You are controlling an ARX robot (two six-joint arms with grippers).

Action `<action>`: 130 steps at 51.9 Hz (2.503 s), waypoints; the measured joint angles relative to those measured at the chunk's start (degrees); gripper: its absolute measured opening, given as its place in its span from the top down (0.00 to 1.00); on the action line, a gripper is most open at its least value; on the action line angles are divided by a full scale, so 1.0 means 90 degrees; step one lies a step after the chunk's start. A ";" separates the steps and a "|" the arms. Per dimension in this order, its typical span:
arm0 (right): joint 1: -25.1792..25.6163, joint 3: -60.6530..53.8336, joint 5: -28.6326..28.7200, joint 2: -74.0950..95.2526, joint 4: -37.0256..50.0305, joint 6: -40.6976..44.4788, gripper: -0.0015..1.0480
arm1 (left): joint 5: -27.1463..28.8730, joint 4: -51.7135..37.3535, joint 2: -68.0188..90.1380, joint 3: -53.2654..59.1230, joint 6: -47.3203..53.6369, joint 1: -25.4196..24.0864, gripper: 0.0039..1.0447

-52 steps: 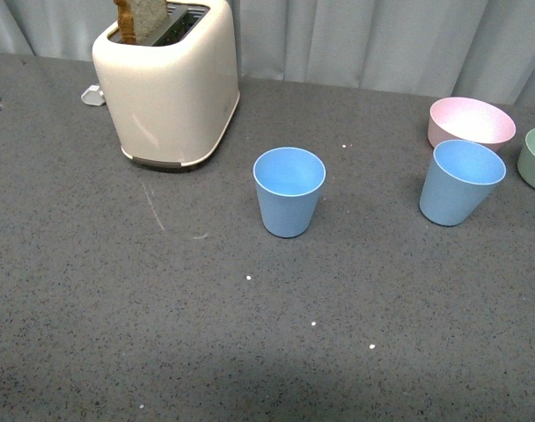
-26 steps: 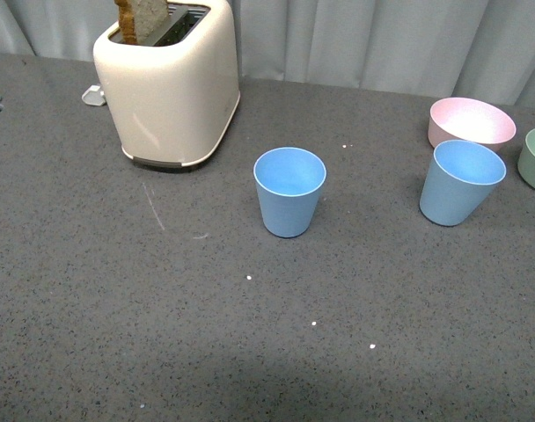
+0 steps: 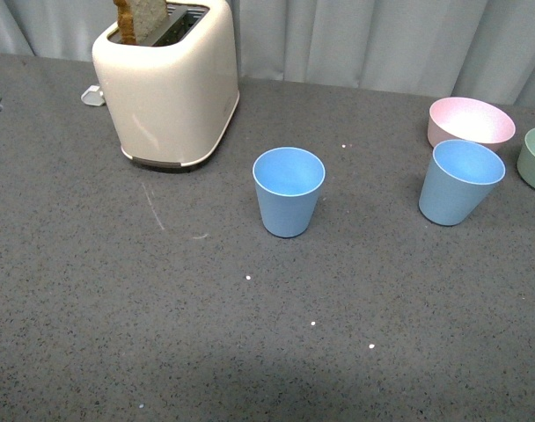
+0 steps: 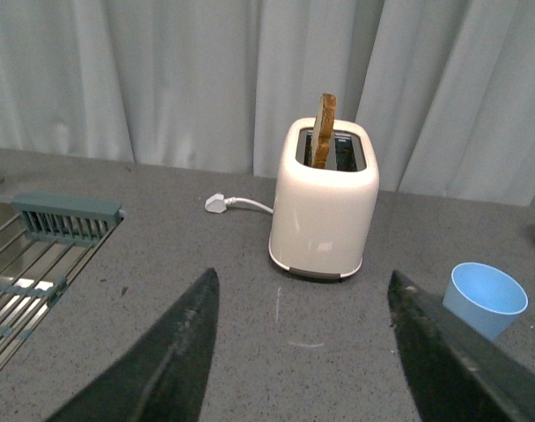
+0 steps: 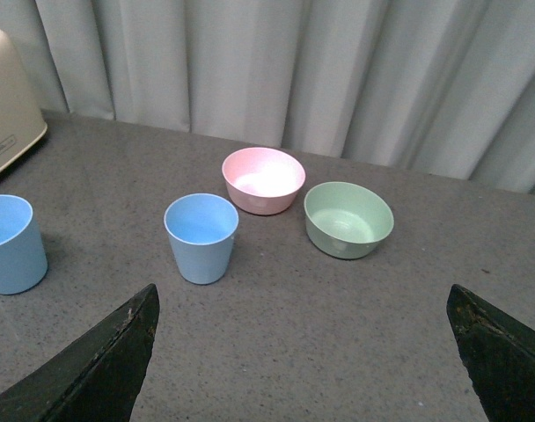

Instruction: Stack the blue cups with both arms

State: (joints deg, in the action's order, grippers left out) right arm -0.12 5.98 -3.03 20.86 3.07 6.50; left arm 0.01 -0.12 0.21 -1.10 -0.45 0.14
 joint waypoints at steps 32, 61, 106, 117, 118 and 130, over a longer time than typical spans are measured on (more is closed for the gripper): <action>-0.0085 0.5231 0.0192 0.9267 -0.0192 -0.1248 0.09 | 0.0000 0.0000 0.0000 0.0000 0.0015 0.0000 0.06; -0.0160 0.7050 0.0202 1.0996 -0.1360 -0.2140 0.70 | 0.0000 0.0000 0.0000 0.0000 0.0015 0.0000 0.06; -0.1695 0.7463 0.2025 0.9741 -0.1938 -0.3174 0.99 | 0.0000 0.0000 0.0000 0.0000 0.0015 0.0000 0.06; -0.1957 0.7487 0.1938 0.9923 -0.1970 -0.3215 0.99 | 0.0000 0.0000 0.0000 0.0000 0.0015 0.0000 0.06; -0.1970 0.7492 0.1919 0.9942 -0.1970 -0.3215 0.99 | 0.0000 0.0000 0.0000 0.0000 0.0015 0.0000 0.06; -0.2057 0.7587 0.1902 1.0163 -0.1996 -0.3228 0.99 | 0.0000 0.0000 0.0000 0.0000 0.0017 0.0000 0.06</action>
State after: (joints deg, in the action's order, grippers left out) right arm -18.63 74.26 14.09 112.33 -14.90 -22.55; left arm 0.01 -0.12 0.21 -1.10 -0.30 0.14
